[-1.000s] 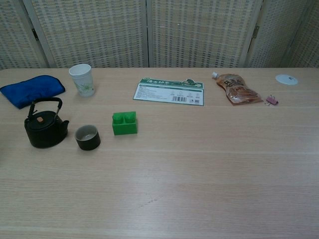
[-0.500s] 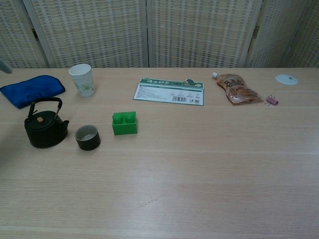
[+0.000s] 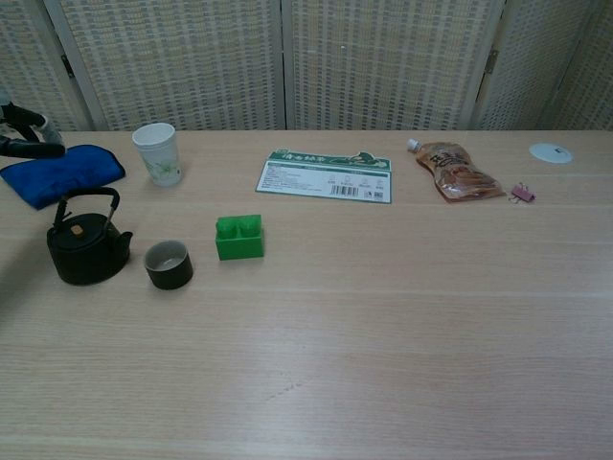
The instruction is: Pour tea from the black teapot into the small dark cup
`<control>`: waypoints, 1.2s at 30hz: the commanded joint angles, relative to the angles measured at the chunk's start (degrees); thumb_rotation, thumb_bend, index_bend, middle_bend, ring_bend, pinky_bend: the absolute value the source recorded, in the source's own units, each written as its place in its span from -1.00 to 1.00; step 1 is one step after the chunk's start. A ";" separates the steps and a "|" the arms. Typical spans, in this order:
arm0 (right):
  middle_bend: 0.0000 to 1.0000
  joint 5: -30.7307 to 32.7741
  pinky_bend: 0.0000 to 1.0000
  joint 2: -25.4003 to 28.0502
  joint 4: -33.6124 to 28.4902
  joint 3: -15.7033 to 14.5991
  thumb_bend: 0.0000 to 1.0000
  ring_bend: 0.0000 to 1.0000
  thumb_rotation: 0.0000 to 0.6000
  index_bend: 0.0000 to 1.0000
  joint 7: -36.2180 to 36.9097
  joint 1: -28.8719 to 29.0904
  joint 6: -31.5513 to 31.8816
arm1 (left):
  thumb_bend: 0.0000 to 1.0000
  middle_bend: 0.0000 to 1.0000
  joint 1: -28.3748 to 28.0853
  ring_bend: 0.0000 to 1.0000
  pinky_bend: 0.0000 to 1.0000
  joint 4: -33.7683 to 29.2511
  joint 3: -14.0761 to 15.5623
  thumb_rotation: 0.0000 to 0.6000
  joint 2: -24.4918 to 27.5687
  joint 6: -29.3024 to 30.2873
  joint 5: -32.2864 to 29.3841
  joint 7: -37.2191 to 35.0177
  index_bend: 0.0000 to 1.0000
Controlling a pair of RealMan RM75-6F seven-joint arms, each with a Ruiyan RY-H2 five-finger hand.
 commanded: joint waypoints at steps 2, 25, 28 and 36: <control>-0.35 0.27 -0.23 0.05 0.06 0.01 -0.69 -0.43 1.00 -0.31 0.00 -0.11 -0.03 | -0.89 -0.72 -3.06 -0.69 -1.00 4.84 -0.57 -0.66 -3.32 -3.23 -4.98 2.31 -0.38; -0.35 1.38 -0.23 -0.63 1.08 0.09 -0.69 -0.43 1.00 -0.31 0.33 -0.04 -0.98 | -0.91 -0.76 -10.51 -0.72 -1.00 15.35 2.24 -0.85 -11.31 -11.20 -18.21 9.19 -0.29; -0.35 1.52 -0.23 -0.75 1.39 0.10 -0.69 -0.43 1.00 -0.31 0.64 -0.02 -1.14 | -0.92 -0.76 -11.05 -0.72 -1.00 15.55 2.61 -0.87 -11.62 -12.01 -19.04 9.18 -0.29; -0.35 1.74 -0.23 -1.14 2.29 0.16 -0.69 -0.43 1.00 -0.31 1.39 0.18 -1.64 | -0.92 -0.76 -12.04 -0.72 -1.00 15.87 3.62 -0.87 -12.23 -12.31 -19.98 9.42 -0.22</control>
